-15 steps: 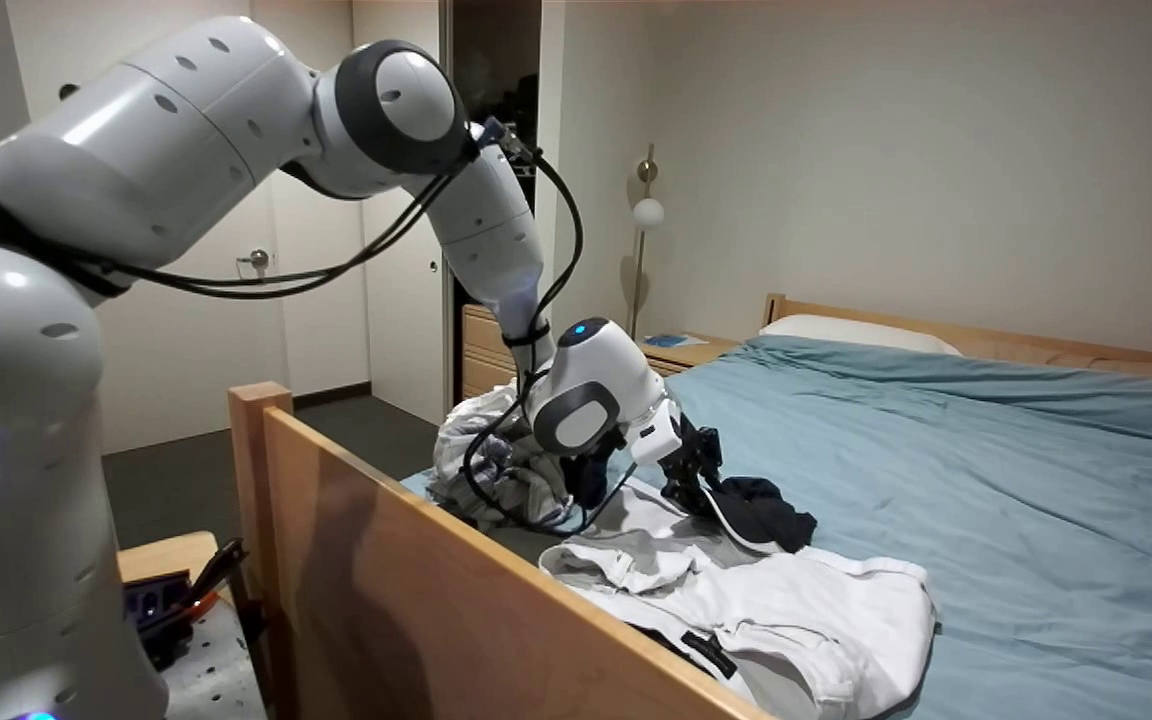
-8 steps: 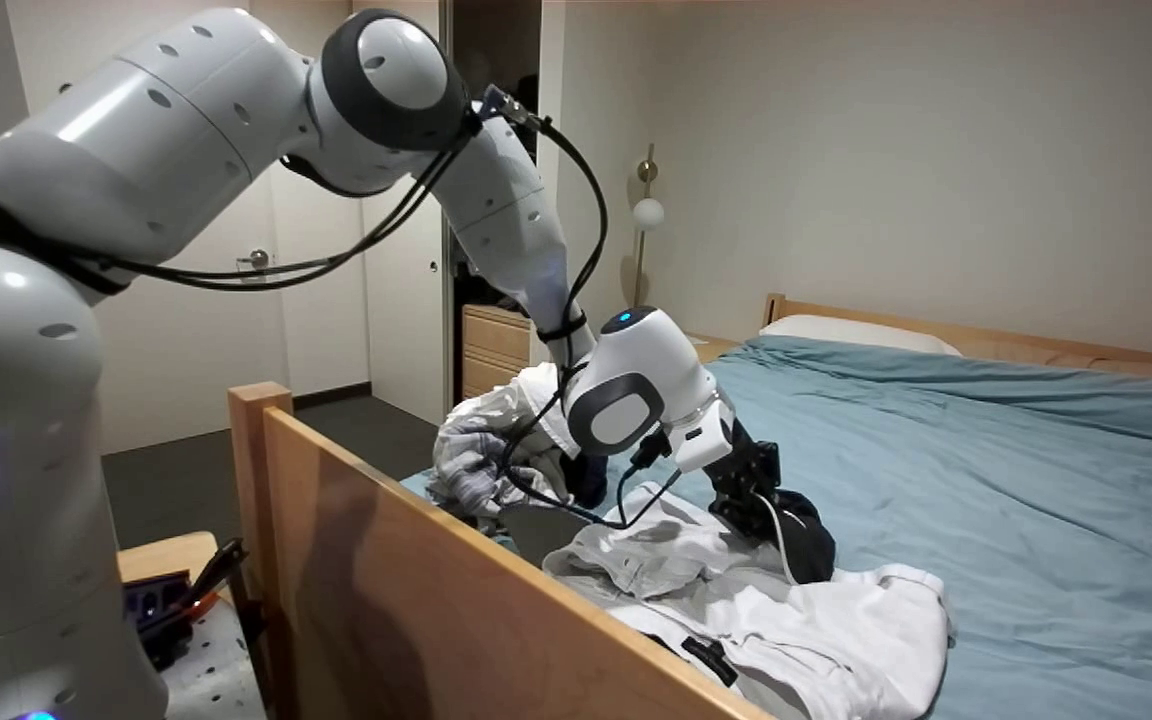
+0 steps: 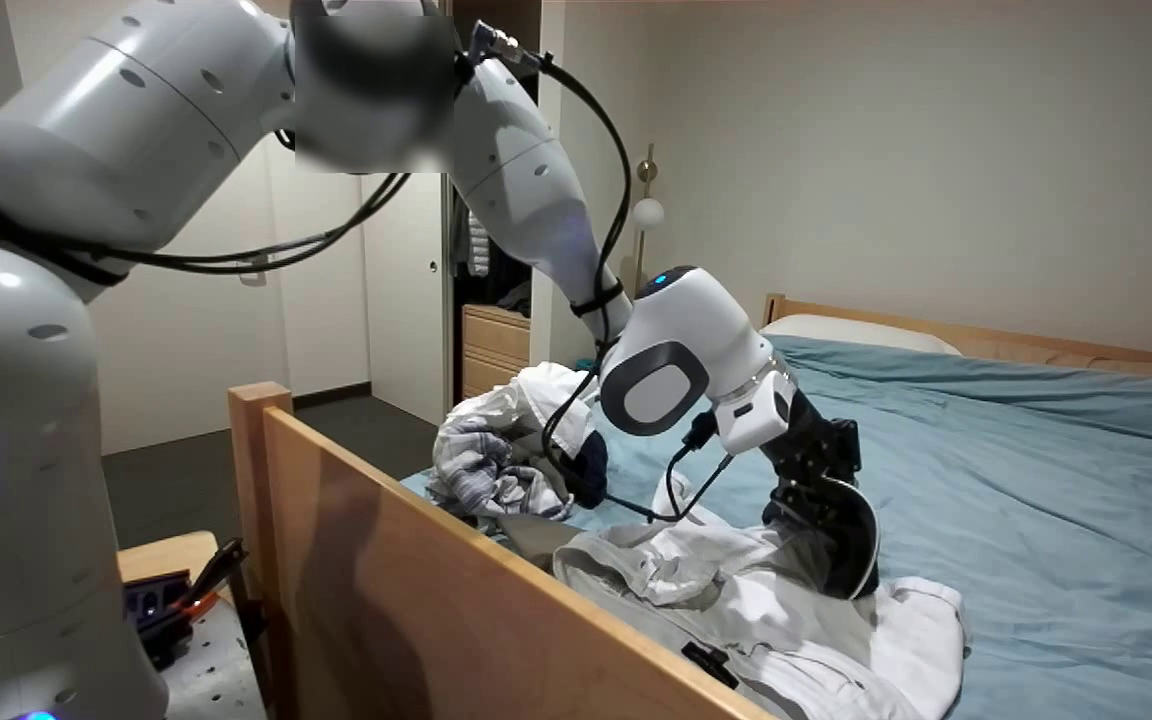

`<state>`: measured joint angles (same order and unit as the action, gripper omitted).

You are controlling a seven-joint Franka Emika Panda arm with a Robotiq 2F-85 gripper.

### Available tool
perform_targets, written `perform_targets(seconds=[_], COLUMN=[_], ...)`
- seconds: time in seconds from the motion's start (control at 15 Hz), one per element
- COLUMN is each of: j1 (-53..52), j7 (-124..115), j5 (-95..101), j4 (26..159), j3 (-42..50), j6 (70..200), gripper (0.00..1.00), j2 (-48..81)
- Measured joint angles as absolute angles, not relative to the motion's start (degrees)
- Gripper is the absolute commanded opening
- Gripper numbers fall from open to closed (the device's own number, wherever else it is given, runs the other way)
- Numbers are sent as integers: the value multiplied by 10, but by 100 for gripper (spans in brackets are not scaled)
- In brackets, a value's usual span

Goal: Unfold the white short then move the black cap to the left

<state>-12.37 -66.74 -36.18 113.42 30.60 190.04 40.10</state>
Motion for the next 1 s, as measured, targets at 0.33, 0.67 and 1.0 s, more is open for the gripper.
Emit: perform_targets(seconds=[0.33,0.67,1.0], j1=[-136,-171,-183], j7=[-667,-668,-689], j5=[-364,-417,-449], j4=[1141,1160,1164], j3=[330,437,563], j6=[1933,1915,1798], gripper=[8,8,8], j2=[357,339,356])
